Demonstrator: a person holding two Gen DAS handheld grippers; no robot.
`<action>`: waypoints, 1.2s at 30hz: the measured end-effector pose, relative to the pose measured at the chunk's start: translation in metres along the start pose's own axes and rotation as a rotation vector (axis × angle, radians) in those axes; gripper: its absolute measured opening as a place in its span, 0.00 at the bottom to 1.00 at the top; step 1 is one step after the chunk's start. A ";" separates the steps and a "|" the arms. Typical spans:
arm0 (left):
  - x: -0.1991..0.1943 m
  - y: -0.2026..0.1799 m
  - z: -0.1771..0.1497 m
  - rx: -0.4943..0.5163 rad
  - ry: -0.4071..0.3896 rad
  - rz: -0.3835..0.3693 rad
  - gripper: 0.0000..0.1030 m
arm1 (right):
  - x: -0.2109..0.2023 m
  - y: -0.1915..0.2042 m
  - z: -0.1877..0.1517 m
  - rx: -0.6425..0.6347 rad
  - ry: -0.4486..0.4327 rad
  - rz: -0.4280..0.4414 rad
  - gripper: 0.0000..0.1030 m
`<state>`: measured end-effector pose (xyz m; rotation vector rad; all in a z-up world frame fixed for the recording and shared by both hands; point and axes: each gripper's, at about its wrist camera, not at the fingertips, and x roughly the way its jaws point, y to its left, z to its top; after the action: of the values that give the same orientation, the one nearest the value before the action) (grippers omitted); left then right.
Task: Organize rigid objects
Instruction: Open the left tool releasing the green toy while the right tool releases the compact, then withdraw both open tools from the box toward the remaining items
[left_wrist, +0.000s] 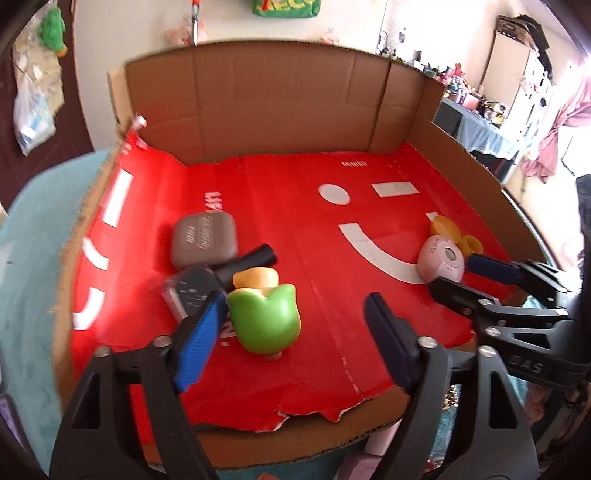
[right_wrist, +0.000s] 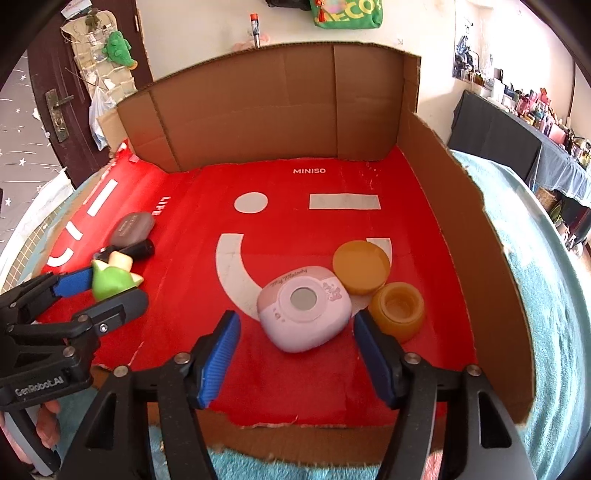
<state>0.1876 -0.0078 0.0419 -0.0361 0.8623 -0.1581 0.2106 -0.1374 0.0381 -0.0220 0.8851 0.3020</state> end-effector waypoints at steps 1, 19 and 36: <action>-0.004 -0.001 -0.001 0.008 -0.016 0.013 0.82 | -0.005 0.001 -0.001 -0.001 -0.011 0.004 0.66; -0.053 -0.006 -0.014 0.018 -0.128 -0.008 1.00 | -0.062 -0.001 -0.020 0.039 -0.151 0.092 0.93; -0.084 -0.005 -0.036 0.000 -0.208 0.056 1.00 | -0.097 0.005 -0.047 0.003 -0.290 0.096 1.00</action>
<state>0.1057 0.0018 0.0826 -0.0280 0.6553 -0.1000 0.1160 -0.1638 0.0833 0.0657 0.5998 0.3834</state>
